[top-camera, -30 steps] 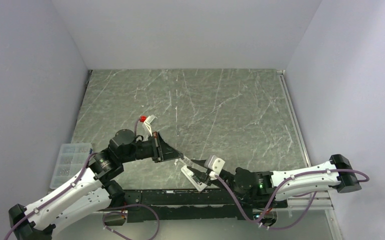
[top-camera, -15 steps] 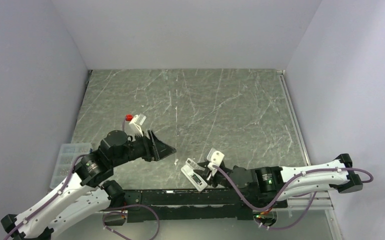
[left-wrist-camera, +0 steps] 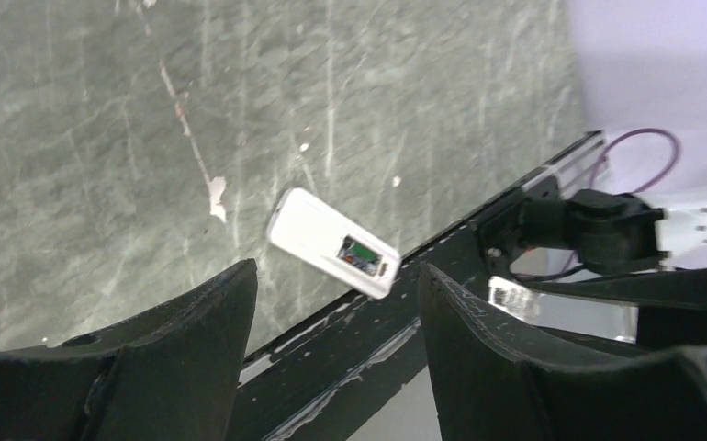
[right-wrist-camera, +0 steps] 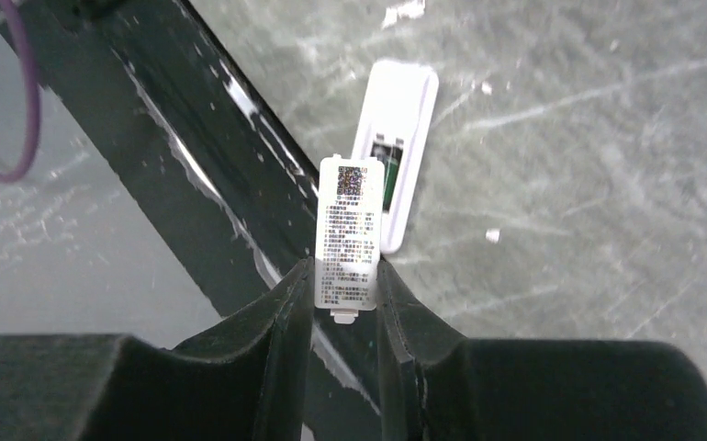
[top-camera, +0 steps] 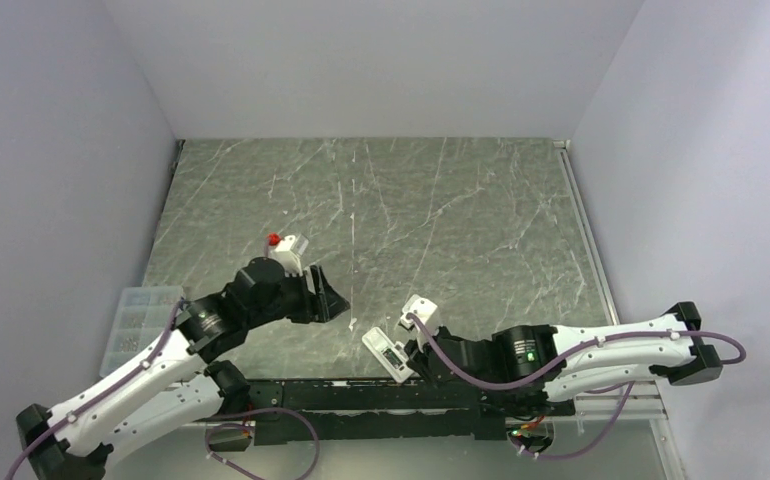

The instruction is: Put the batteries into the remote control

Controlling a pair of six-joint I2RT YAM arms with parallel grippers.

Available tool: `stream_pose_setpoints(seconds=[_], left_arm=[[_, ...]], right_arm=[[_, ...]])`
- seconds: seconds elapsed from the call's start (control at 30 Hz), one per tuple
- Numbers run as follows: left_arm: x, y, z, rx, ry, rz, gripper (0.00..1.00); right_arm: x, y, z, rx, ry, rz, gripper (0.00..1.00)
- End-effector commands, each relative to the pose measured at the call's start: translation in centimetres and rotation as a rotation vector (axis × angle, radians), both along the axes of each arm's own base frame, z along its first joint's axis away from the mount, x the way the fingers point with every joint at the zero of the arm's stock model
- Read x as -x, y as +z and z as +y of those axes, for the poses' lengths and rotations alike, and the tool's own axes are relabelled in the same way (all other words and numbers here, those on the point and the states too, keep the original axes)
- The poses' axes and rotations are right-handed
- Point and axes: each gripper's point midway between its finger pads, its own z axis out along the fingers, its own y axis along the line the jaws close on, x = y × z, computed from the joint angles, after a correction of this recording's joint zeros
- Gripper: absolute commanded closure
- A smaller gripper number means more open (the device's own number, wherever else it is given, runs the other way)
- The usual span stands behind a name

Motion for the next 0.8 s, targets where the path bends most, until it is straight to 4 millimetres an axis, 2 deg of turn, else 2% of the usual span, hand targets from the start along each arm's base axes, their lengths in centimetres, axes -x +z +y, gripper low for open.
stream_pose_setpoints(seconds=[0.0, 0.17, 0.43, 0.77], left_arm=[[-0.3, -2.8, -0.5, -0.043, -0.009, 0.047, 0.32], [-0.2, -5.2, -1.7, -0.057, -0.047, 0.108, 0.35], [0.6, -9.2, -3.3, -0.034, -0.094, 0.218, 0.4], [0.7, -12.2, -3.7, -0.061, -0.096, 0.28, 0.42]], right_arm=[[1.2, -1.3, -1.6, 0.082, -0.042, 0.152, 0.87], [0.6, -2.5, -1.6, 0.122, -0.051, 0.236, 0.86], [-0.1, -4.7, 0.0, 0.213, 0.001, 0.335, 0.86], [-1.2, -6.1, 2.1, 0.277, 0.023, 0.38, 0.86]])
